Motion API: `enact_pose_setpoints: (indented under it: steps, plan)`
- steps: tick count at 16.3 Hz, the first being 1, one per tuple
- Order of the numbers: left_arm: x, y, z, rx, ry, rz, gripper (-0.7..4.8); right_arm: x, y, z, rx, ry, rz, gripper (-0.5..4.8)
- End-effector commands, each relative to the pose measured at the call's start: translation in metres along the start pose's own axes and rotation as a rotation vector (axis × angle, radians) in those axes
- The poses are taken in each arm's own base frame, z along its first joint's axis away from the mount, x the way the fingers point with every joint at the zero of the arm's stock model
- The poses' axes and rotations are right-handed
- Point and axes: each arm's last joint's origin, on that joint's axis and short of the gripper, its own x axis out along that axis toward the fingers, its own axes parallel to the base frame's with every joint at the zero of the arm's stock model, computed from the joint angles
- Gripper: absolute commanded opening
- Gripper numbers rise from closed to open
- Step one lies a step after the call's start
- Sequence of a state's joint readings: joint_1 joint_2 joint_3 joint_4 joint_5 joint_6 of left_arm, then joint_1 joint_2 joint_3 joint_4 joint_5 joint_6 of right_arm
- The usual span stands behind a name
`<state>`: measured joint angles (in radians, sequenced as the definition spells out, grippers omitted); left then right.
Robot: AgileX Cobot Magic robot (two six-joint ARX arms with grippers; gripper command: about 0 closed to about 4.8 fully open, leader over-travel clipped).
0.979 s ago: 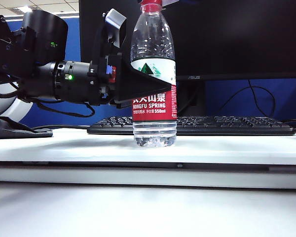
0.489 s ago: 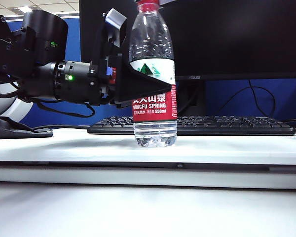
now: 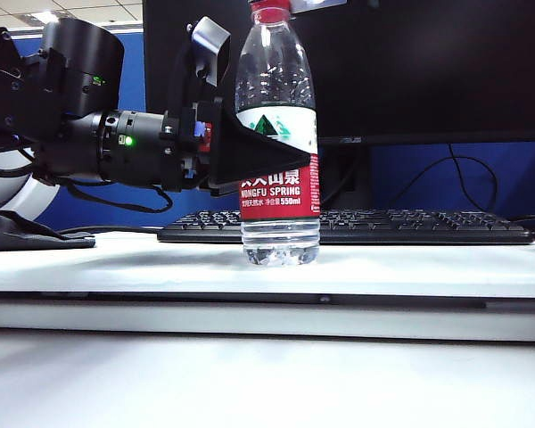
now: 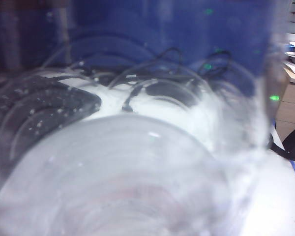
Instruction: Unscrew the cap from the plastic bottle on the table.
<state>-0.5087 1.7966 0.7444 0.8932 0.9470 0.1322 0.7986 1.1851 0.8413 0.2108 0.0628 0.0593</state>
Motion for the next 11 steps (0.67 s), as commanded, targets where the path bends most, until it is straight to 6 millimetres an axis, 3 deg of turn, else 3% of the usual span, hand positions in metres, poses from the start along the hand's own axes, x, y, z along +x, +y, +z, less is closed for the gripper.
enact_pose_setpoints:
  steps: [1,6,11]
  plan:
    - [0.000,-0.001,-0.008,-0.061,0.043,-0.006,2.99,0.000,-0.014,-0.009,-0.015,0.097,0.151,1.07]
    - [0.000,-0.001,-0.009,-0.061,0.043,-0.006,2.99,-0.007,-0.046,-0.008,0.008,0.106,0.354,1.07]
    - [0.000,-0.001,-0.008,-0.060,0.042,-0.006,2.99,-0.010,-0.052,-0.009,0.003,0.098,0.544,1.06]
